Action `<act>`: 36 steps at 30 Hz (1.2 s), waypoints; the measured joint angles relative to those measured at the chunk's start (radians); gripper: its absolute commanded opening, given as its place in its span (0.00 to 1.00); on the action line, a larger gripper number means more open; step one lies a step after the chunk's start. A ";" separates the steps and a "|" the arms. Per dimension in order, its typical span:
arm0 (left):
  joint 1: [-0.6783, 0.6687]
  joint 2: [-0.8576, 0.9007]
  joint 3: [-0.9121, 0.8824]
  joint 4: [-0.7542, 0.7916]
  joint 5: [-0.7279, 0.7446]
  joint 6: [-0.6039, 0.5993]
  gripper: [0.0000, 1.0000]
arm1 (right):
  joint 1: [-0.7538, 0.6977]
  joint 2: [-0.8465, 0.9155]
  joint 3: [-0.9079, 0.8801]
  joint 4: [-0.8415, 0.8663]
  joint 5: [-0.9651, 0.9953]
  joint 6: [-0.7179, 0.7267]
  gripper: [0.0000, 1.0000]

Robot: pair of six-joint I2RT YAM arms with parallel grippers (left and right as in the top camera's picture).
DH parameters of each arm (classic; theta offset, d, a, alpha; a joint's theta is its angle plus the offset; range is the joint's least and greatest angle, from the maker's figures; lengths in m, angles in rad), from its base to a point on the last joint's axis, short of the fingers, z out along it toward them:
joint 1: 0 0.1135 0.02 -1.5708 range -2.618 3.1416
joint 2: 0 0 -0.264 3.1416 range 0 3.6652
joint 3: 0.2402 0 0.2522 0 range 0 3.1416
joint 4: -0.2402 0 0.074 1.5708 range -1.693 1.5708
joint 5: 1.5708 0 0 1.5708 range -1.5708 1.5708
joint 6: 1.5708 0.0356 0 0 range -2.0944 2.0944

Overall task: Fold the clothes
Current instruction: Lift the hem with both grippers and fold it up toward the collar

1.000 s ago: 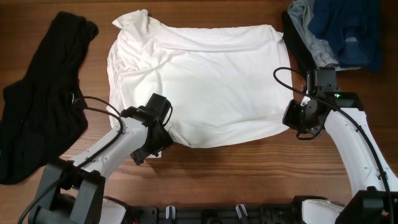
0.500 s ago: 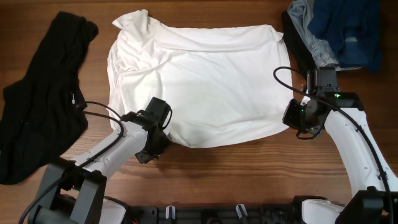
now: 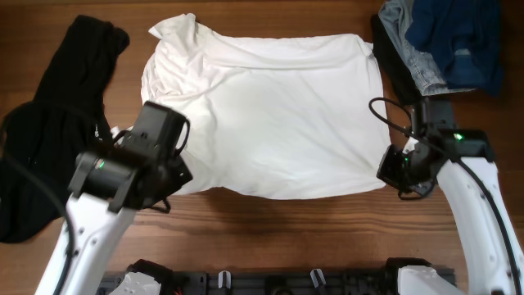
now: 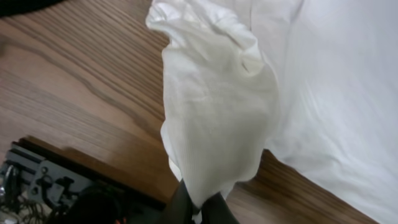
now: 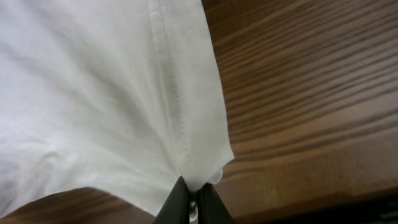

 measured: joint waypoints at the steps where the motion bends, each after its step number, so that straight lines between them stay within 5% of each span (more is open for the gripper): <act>1: 0.000 -0.030 0.005 -0.019 -0.020 0.003 0.04 | 0.000 -0.039 0.010 -0.031 -0.003 0.000 0.04; 7: 0.094 -0.090 0.006 -0.065 -0.133 0.003 0.04 | -0.050 -0.169 0.034 -0.074 -0.002 0.003 0.04; 12: 0.183 0.048 0.007 -0.007 -0.185 0.004 0.04 | -0.064 0.032 0.042 0.037 -0.002 -0.018 0.04; 23: 0.315 0.459 0.008 0.415 -0.212 0.118 0.04 | -0.068 0.224 0.043 0.311 -0.001 -0.092 0.04; 36: 0.380 0.535 0.008 0.648 -0.077 0.287 0.04 | -0.068 0.357 0.043 0.578 0.005 -0.100 0.04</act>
